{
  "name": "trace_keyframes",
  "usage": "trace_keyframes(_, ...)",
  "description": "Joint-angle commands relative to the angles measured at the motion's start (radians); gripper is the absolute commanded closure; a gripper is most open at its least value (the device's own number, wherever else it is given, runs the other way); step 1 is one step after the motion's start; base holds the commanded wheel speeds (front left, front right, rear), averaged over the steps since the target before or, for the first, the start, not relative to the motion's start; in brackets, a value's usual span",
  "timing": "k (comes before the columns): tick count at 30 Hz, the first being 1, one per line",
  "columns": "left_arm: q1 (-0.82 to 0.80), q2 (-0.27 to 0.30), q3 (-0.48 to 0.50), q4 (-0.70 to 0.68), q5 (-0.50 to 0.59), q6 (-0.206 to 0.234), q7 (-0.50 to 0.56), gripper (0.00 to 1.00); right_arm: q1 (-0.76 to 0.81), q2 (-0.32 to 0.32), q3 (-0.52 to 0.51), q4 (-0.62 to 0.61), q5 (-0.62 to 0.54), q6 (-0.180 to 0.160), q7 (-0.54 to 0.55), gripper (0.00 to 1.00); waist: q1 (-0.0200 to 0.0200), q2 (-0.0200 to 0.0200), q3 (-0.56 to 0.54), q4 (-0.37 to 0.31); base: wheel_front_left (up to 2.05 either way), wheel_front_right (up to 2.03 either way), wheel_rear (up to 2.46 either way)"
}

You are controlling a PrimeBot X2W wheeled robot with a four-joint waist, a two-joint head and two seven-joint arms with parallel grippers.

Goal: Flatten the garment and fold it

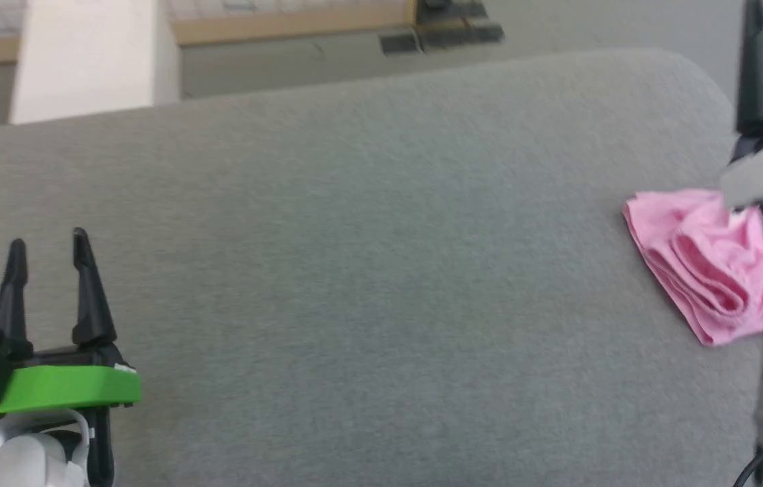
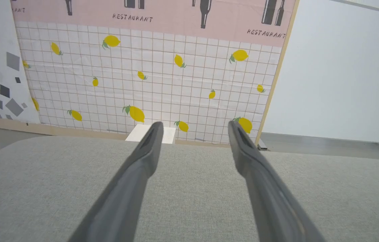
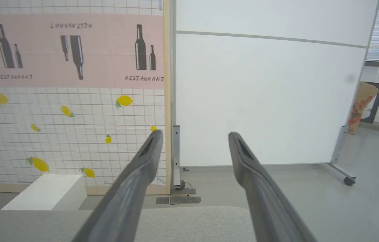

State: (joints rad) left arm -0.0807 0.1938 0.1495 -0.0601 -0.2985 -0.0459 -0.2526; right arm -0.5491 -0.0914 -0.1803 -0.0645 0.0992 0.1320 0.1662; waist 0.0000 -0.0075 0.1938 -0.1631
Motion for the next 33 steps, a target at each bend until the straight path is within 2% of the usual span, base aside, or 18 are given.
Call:
trace_keyframes(1, 0.007, -0.003, -0.001, 0.008, 0.007, 0.008, -0.004, 0.0, 0.034, 0.018, 0.01, -0.013, 0.009, -0.001, -0.043, 0.0, 0.0, 0.0075, -0.098, 0.092, 0.0, 0.0, 0.0)
trace_keyframes(7, -0.001, -0.023, -0.027, 0.034, 0.009, 0.022, 0.013, 0.0, 0.166, 0.04, 0.082, -0.02, 0.024, -0.001, -0.203, 0.0, 0.0, 0.0075, -0.146, 0.148, 0.0, 0.0, 0.0)
trace_keyframes(14, -0.007, -0.038, -0.064, 0.089, 0.011, 0.03, 0.063, 0.0, 0.309, 0.041, 0.11, 0.065, 0.074, -0.001, -0.376, 0.0, 0.0, 0.0075, -0.176, 0.202, 0.0, 0.0, 0.0)
trace_keyframes(22, -0.011, -0.027, -0.142, 0.157, 0.093, 0.036, 0.056, 0.0, 0.419, 0.041, 0.135, 0.172, 0.056, -0.001, -0.421, 0.0, 0.0, 0.0075, -0.188, 0.224, 0.0, 0.0, 0.0)
trace_keyframes(33, 0.039, -0.069, -0.172, 0.224, 0.084, 0.042, 0.012, 0.0, 0.527, 0.041, 0.094, 0.219, 0.093, -0.001, -0.428, 0.0, 0.0, 0.0075, -0.205, 0.214, 0.0, 0.0, 0.0)
